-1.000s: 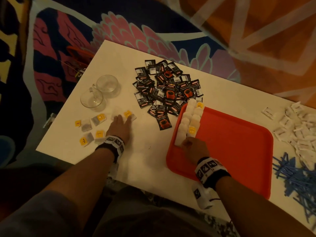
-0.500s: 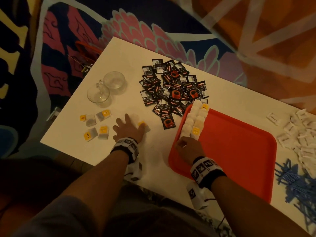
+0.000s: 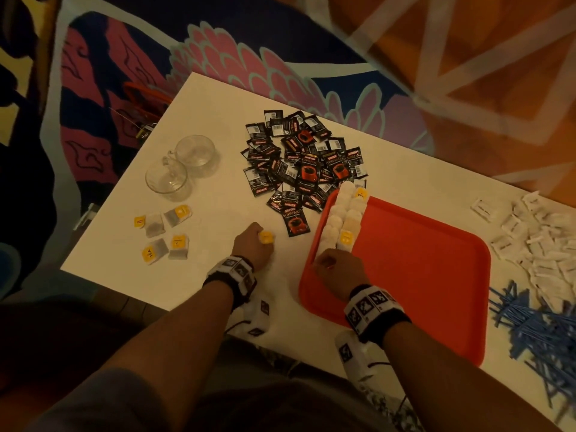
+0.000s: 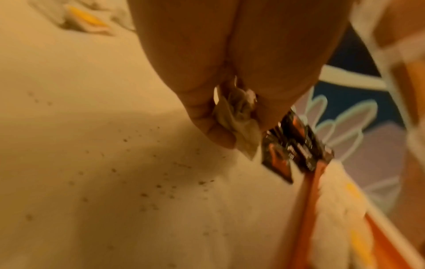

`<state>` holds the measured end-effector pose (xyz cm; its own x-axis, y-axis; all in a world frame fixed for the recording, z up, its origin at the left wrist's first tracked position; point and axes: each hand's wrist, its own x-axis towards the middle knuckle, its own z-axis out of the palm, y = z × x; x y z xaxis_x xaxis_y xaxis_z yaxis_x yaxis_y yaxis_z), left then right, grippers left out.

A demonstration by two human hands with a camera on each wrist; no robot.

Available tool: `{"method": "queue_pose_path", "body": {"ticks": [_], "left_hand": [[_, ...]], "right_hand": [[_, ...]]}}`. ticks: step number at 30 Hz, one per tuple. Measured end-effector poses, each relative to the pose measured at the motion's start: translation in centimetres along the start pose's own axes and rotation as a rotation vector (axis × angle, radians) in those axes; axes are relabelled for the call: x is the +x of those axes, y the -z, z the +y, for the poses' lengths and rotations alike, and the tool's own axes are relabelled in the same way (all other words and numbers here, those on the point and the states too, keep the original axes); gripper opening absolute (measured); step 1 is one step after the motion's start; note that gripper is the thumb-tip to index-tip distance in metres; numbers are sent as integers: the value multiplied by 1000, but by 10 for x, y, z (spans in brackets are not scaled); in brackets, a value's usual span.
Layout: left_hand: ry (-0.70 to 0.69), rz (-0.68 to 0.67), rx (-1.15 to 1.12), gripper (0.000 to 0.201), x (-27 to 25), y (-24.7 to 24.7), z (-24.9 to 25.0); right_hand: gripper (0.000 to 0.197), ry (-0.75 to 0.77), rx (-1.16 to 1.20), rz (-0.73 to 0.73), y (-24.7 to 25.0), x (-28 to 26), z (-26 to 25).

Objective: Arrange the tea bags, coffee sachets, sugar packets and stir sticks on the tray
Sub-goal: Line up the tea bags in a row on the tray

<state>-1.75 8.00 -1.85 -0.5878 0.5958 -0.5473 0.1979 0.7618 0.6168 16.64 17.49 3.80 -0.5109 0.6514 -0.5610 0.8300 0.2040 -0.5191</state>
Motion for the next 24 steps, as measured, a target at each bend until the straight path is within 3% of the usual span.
{"method": "queue_pose_path", "body": {"ticks": [5,8,15,18,21,24], "left_hand": [[-56,-127,-364,21,-21,13,26],[-173,-179,-411,29,-33,17,53],[-359,-263,-317,21,-51,22,103],[-298,-284,-420,27,-54,21,113],[-210,-375,-735,25,-59,16,121],[-133,-499,-1006,6,-69,15,127]], "right_hand": [[4,49,250,57,15,4,-22],[5,96,366,138,27,3,-40],[10,142,537,231,52,1,-55],[17,126,635,247,61,-1,-53],[18,132,784,258,71,-8,-53],[17,161,977,264,82,-18,-56]]}}
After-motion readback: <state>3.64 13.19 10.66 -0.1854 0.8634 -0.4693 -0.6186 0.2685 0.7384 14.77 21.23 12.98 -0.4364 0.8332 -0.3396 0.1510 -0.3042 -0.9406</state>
